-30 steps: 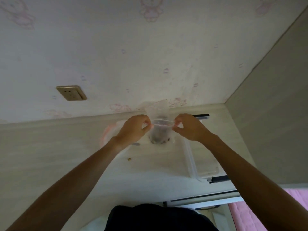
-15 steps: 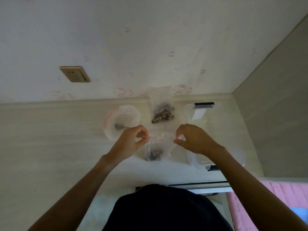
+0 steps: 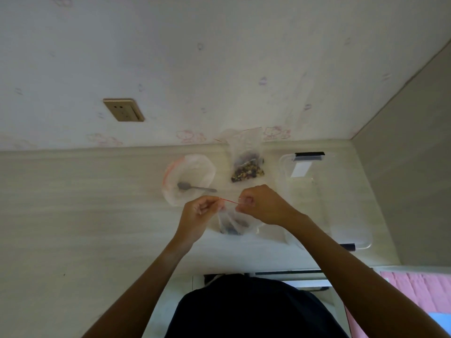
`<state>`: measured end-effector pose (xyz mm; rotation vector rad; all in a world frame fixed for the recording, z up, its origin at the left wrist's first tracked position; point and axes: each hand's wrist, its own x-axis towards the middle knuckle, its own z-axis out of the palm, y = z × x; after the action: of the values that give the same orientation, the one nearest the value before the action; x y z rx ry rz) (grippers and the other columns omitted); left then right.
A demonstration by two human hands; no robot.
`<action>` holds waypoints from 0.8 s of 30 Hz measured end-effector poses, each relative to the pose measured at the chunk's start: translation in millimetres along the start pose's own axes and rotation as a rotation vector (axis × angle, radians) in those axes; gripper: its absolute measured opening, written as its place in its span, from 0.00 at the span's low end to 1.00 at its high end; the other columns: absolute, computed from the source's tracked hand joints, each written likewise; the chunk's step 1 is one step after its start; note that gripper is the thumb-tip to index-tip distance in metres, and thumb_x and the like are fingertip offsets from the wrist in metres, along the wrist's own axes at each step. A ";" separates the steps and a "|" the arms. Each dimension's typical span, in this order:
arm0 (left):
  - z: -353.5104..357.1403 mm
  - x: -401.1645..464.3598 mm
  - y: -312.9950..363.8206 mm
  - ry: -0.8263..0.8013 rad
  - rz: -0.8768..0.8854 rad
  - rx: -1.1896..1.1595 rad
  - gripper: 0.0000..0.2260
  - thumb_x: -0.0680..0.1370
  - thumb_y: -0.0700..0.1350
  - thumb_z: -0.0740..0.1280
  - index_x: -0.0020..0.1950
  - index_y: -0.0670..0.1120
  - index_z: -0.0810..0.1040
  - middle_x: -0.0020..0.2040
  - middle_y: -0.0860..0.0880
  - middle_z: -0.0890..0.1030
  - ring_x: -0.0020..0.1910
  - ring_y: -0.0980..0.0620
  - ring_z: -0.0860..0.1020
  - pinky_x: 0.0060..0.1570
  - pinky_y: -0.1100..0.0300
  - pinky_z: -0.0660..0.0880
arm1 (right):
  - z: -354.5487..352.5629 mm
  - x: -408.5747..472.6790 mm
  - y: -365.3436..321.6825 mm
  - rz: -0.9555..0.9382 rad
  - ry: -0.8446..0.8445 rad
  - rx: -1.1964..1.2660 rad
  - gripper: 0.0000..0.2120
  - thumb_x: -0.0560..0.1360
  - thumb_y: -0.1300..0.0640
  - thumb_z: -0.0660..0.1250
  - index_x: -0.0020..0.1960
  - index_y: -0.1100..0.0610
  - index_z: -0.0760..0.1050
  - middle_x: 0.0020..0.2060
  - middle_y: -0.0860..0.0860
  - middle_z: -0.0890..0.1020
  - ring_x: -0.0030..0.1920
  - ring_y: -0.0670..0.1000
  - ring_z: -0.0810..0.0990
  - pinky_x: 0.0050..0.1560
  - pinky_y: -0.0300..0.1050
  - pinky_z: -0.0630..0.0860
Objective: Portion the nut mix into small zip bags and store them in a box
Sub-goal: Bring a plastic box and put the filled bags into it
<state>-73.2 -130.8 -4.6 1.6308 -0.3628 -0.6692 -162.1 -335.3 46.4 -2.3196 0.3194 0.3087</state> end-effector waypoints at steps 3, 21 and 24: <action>-6.2 -7.4 -2.9 0.000 0.041 0.001 0.05 0.80 0.37 0.72 0.49 0.44 0.87 0.44 0.46 0.88 0.47 0.51 0.86 0.52 0.63 0.80 | -1.8 -5.8 4.4 -0.038 0.021 0.215 0.06 0.74 0.56 0.78 0.45 0.59 0.85 0.36 0.47 0.84 0.36 0.43 0.81 0.42 0.39 0.78; 4.5 -17.4 1.8 0.023 -0.016 -0.061 0.04 0.79 0.41 0.73 0.51 0.42 0.87 0.46 0.47 0.88 0.46 0.51 0.85 0.47 0.62 0.80 | 21.1 -5.7 -18.3 -0.039 0.108 0.296 0.09 0.76 0.51 0.76 0.47 0.57 0.86 0.42 0.51 0.87 0.40 0.46 0.83 0.46 0.37 0.78; 7.6 -20.3 0.4 -0.001 -0.021 -0.031 0.04 0.81 0.40 0.71 0.51 0.40 0.85 0.45 0.45 0.87 0.45 0.51 0.84 0.47 0.62 0.78 | 23.7 -9.3 -18.8 -0.032 0.122 0.293 0.09 0.76 0.50 0.75 0.47 0.57 0.86 0.42 0.51 0.87 0.42 0.47 0.83 0.47 0.40 0.79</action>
<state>-93.7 -125.0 -0.2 1.6071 -0.3354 -0.6882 -167.8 -304.2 45.6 -2.0555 0.3611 0.0966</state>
